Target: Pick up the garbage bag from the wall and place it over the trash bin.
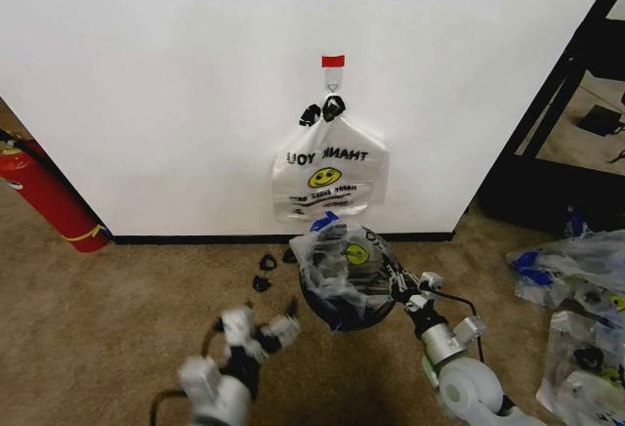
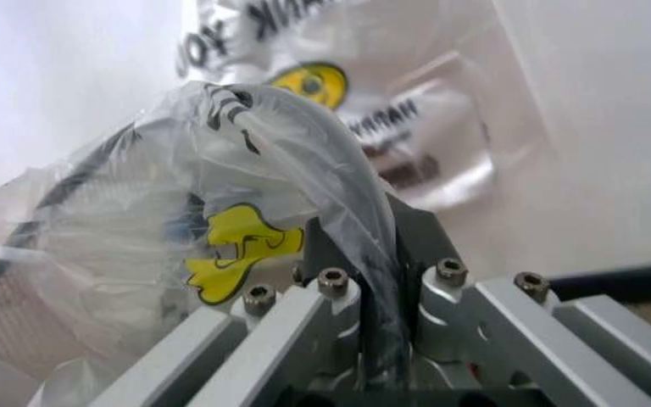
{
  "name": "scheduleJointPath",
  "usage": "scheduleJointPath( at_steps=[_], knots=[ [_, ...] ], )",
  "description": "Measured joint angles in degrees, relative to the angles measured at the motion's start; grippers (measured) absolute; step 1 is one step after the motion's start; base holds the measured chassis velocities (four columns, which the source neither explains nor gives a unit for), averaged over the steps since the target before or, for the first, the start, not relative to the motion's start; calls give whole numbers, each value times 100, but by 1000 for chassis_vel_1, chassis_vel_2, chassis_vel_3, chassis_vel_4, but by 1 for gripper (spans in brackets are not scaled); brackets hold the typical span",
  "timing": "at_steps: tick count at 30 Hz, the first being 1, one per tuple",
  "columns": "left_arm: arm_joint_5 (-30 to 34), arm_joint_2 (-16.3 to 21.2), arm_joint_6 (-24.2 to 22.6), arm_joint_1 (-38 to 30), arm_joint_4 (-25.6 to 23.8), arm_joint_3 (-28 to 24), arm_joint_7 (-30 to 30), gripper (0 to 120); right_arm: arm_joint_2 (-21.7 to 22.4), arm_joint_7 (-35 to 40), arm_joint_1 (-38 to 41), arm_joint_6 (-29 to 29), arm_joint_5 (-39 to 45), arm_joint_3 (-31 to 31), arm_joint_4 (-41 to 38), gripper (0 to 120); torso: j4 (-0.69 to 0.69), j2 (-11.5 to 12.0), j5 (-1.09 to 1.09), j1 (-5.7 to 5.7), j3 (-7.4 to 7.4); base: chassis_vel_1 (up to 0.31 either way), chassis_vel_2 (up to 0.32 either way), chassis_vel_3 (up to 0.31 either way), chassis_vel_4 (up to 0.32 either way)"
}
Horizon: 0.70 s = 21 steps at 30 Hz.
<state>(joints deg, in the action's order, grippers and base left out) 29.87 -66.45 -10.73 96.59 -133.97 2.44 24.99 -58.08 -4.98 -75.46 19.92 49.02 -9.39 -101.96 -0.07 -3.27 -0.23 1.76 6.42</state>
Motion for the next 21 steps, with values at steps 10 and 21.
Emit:
scheduleJointPath(
  at_steps=[10, 21],
  knots=[
    [-125, -561, -234, -43, 134, -389, -128, 100, -108, -215, -20, 583, -303, -21, 26, 1, 2, 0, 1, 0, 0, 0, 0, 0, 0],
    [-330, -805, -385, -65, 124, -420, -230, 100, -92, -235, -8, 700, -481, -81, 52, 1, 2, 0, 0, 0, 1, 0, 0, 0, 0]
  ],
)
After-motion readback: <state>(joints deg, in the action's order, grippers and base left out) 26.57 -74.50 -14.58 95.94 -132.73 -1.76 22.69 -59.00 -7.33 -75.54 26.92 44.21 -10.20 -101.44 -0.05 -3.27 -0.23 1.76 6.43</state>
